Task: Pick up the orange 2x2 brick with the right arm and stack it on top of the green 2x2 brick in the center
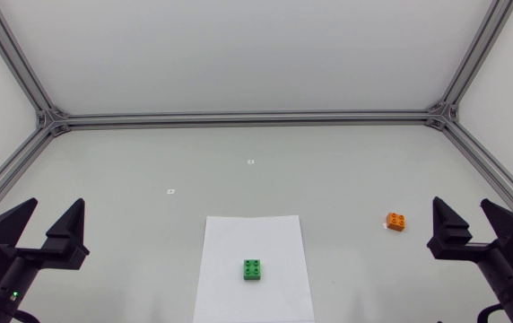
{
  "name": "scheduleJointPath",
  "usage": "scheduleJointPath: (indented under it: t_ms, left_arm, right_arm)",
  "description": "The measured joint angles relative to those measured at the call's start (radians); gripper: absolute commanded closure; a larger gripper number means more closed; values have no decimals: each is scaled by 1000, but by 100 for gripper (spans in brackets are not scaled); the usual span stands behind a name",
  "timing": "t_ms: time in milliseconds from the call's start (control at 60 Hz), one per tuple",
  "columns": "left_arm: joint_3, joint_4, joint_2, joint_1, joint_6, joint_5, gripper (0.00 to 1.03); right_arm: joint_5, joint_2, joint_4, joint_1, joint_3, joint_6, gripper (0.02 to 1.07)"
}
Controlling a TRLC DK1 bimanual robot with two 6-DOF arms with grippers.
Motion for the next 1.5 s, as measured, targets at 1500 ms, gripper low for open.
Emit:
scheduleJointPath:
  t_ms: [1500]
  left_arm:
    - [0,0,0,0,0,0,4]
  right_arm:
    - [-26,438,-24,16,375,-1,7]
